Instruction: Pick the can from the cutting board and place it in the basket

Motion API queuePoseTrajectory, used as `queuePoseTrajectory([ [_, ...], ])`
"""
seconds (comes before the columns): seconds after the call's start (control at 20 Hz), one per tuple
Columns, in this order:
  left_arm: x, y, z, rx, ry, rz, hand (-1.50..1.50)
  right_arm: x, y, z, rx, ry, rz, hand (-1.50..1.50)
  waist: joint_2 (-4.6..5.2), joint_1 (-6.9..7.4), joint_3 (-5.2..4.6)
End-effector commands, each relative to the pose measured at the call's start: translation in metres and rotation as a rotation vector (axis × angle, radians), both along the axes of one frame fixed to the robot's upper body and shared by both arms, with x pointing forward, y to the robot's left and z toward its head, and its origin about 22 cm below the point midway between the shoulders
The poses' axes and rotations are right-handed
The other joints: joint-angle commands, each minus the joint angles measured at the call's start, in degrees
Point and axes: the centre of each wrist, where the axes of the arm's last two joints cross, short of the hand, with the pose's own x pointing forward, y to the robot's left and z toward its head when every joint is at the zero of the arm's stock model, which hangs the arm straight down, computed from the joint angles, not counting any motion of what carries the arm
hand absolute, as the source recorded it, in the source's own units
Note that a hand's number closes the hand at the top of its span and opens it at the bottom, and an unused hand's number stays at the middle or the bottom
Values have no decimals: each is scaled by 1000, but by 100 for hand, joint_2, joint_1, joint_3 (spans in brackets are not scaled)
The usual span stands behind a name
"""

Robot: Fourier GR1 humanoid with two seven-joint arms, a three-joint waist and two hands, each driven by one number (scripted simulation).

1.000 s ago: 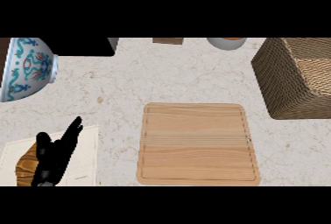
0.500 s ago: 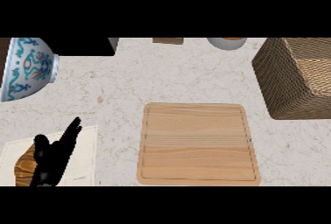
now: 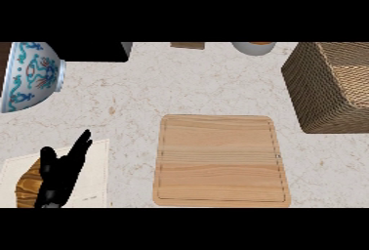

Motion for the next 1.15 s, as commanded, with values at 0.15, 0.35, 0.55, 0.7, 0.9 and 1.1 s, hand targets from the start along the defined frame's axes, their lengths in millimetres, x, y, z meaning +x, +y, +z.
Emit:
queuePoseTrajectory([
  [0.15,-7,-9,-22,-13,115,13,0,-5,-24,-12,-136,6,16,-150,33,-36,-53],
  [0.35,-9,-1,-20,-5,113,15,0,-7,-38,-6,-111,-40,11,-150,28,-18,-53],
  [0.55,-16,-8,-23,-17,120,35,0,-19,-57,15,-21,-111,-4,-150,3,-74,-55],
  [0.7,-25,7,-24,-9,118,40,0,-30,-74,8,24,-130,-81,-150,17,-47,-53],
  [0.9,-8,-1,-22,-10,128,34,0,-54,-102,25,77,-160,-141,-150,23,-96,-52],
  [1.1,-8,18,-8,-15,103,32,0,-96,-139,46,100,-160,-201,-150,47,-33,-42],
])
